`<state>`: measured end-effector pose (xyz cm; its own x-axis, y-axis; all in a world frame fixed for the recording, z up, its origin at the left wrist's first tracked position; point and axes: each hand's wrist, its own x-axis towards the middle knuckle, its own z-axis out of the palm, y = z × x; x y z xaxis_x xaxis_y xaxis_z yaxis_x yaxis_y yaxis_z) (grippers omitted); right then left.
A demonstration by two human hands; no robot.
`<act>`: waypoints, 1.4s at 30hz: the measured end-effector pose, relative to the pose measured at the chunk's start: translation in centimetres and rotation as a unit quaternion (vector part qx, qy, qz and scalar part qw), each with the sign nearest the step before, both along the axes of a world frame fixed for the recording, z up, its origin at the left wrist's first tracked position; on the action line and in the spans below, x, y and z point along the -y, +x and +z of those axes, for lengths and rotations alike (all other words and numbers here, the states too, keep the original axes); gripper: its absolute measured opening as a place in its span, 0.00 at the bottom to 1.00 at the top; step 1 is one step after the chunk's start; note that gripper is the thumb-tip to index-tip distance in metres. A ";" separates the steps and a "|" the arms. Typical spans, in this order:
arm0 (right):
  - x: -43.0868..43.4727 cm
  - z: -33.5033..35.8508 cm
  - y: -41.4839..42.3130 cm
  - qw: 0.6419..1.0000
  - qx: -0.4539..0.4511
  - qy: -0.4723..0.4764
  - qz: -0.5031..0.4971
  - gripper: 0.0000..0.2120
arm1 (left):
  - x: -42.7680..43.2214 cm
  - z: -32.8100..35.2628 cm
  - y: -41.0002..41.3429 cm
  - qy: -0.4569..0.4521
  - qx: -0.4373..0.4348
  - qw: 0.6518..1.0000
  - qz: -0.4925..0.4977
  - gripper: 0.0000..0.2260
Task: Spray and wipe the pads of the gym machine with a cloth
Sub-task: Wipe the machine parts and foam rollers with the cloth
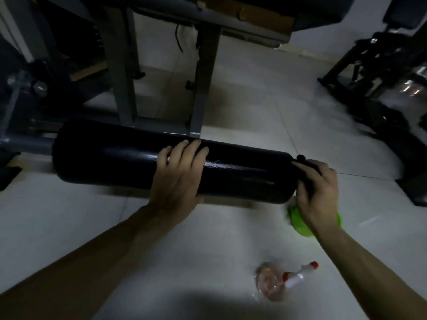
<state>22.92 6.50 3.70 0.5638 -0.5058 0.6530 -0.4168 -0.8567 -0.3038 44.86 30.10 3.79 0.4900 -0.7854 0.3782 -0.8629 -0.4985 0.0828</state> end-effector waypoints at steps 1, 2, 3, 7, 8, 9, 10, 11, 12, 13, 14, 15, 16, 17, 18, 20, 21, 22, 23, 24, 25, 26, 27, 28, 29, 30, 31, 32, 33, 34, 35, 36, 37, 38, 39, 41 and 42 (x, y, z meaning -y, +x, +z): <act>-0.2 -0.2 0.3 1.000 0.015 0.013 -0.012 0.21 | 0.3 0.1 0.0 0.000 0.004 1.000 0.011 0.51; -0.8 -0.5 1.0 0.999 0.031 0.026 -0.020 0.22 | 0.6 0.2 0.0 0.001 0.012 1.000 0.017 0.51; -1.9 -0.7 2.3 0.998 0.045 0.039 -0.021 0.22 | 0.7 0.2 0.1 0.001 0.023 1.000 0.019 0.50; -7.6 -1.2 7.6 0.997 0.037 0.035 0.062 0.23 | 1.1 0.5 0.9 -0.021 0.062 0.998 0.014 0.46; -8.3 -1.3 8.1 0.996 0.028 0.027 0.086 0.23 | 1.1 0.5 1.0 -0.024 0.064 0.998 0.014 0.46; -8.3 -1.2 8.1 0.994 0.019 0.019 0.104 0.22 | 1.1 0.6 1.2 -0.027 0.063 0.998 0.012 0.46; -7.7 -1.2 7.6 0.993 0.014 0.011 0.114 0.22 | 1.1 0.7 1.2 -0.029 0.062 0.998 0.009 0.46; -6.6 -1.3 6.6 0.993 0.016 0.003 0.114 0.23 | 1.1 0.9 1.4 -0.031 0.061 0.998 0.006 0.45; -5.5 -1.6 5.3 0.995 0.026 -0.001 0.099 0.24 | 1.0 1.0 1.5 -0.033 0.057 0.998 0.004 0.46; -4.3 -1.9 3.8 0.997 0.042 0.003 0.070 0.24 | 1.1 1.2 1.7 -0.031 0.049 0.998 0.002 0.46; -3.3 -2.1 2.4 0.997 0.059 0.017 0.035 0.25 | 1.1 1.3 1.9 -0.027 0.039 0.999 0.001 0.47; -2.6 -2.2 1.4 0.996 0.080 0.037 0.001 0.24 | 1.2 1.4 2.0 -0.024 0.030 0.999 0.002 0.48; -2.2 -2.3 0.9 0.993 0.101 0.060 -0.028 0.24 | 1.2 1.6 2.0 -0.021 0.023 1.000 0.002 0.48; -2.2 -2.2 1.1 0.989 0.117 0.080 -0.050 0.24 | 1.3 1.7 2.0 -0.017 0.016 1.000 0.002 0.48; -2.6 -2.2 1.8 0.985 0.128 0.095 -0.064 0.23 | 1.3 1.8 2.1 -0.011 0.011 1.000 0.002 0.49; -4.6 -2.0 4.2 0.985 0.127 0.103 -0.048 0.23 | 1.4 2.0 2.1 0.004 -0.003 1.000 0.002 0.49; -6.2 -1.9 5.9 0.989 0.113 0.098 -0.016 0.24 | 1.3 2.3 2.1 0.015 -0.008 1.000 0.004 0.50; -7.8 -1.7 7.4 0.992 0.088 0.088 0.024 0.24 | 1.3 2.6 2.1 0.027 -0.015 1.000 0.005 0.51; -9.2 -1.5 8.6 0.993 0.057 0.077 0.064 0.23 | 1.4 2.9 2.1 0.037 -0.019 0.999 0.006 0.51; -10.3 -1.3 9.5 0.992 0.028 0.063 0.101 0.22 | 1.3 3.1 2.1 0.045 -0.021 0.999 0.006 0.51; -10.6 -1.1 9.9 0.990 -0.001 0.046 0.136 0.21 | 1.3 3.4 2.1 0.051 -0.027 0.998 0.006 0.50; -10.1 -0.8 9.6 0.986 -0.026 0.025 0.161 0.21 | 1.3 3.6 2.1 0.055 -0.033 0.998 0.005 0.50; -9.0 -0.7 8.9 0.984 -0.040 0.006 0.172 0.21 | 1.3 3.8 2.2 0.058 -0.040 0.998 0.002 0.51; -7.6 -0.7 7.7 0.985 -0.042 -0.009 0.168 0.22 | 1.3 3.9 2.4 0.058 -0.046 0.997 0.002 0.51; -6.1 -0.8 6.2 0.988 -0.034 -0.013 0.150 0.23 | 1.3 4.2 2.6 0.058 -0.050 0.997 0.003 0.52; -4.6 -1.0 4.4 0.993 -0.017 -0.009 0.120 0.24 | 1.4 4.4 2.7 0.063 -0.053 0.997 0.003 0.52; -3.2 -1.1 2.7 0.996 0.000 -0.001 0.085 0.24 | 1.5 4.5 2.8 0.067 -0.056 0.996 0.002 0.53; -2.2 -1.1 1.2 0.999 0.018 0.008 0.047 0.24 | 1.7 4.7 2.8 0.073 -0.058 0.996 -0.001 0.53; -1.8 -1.2 0.5 0.999 0.032 0.019 0.013 0.24 | 1.6 4.7 2.9 0.076 -0.061 0.995 -0.003 0.53; -1.8 -1.3 0.4 0.998 0.045 0.031 -0.010 0.24 | 1.7 4.8 2.9 0.078 -0.063 0.995 -0.006 0.53; -2.5 -1.4 1.1 0.998 0.053 0.043 -0.018 0.24 | 1.8 4.9 2.9 0.079 -0.064 0.995 -0.010 0.53; -3.7 -1.4 2.5 0.997 0.057 0.051 -0.005 0.23 | 1.8 5.0 3.0 0.080 -0.062 0.995 -0.013 0.52; -5.2 -1.4 4.4 0.997 0.053 0.052 0.026 0.23 | 1.9 5.0 3.1 0.078 -0.058 0.995 -0.012 0.51; -7.0 -1.2 6.6 0.996 0.042 0.047 0.065 0.23 | 1.9 5.0 3.1 0.076 -0.052 0.996 -0.011 0.51; -8.9 -0.9 8.9 0.993 0.027 0.039 0.106 0.23 | 1.6 5.0 3.2 0.073 -0.048 0.996 -0.010 0.51; -11.7 -0.2 12.6 0.986 -0.010 0.019 0.163 0.20 | 1.1 4.2 3.1 0.048 -0.066 0.996 -0.023 0.53; -12.4 0.3 13.7 0.982 -0.026 0.004 0.188 0.19 | 0.4 3.8 3.2 0.024 -0.083 0.996 -0.033 0.53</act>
<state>36.61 18.87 3.96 0.7444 -0.2601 0.6150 -0.0867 -0.9509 -0.2972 48.10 29.70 7.59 0.4891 -0.8333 0.2576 -0.8705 -0.4477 0.2047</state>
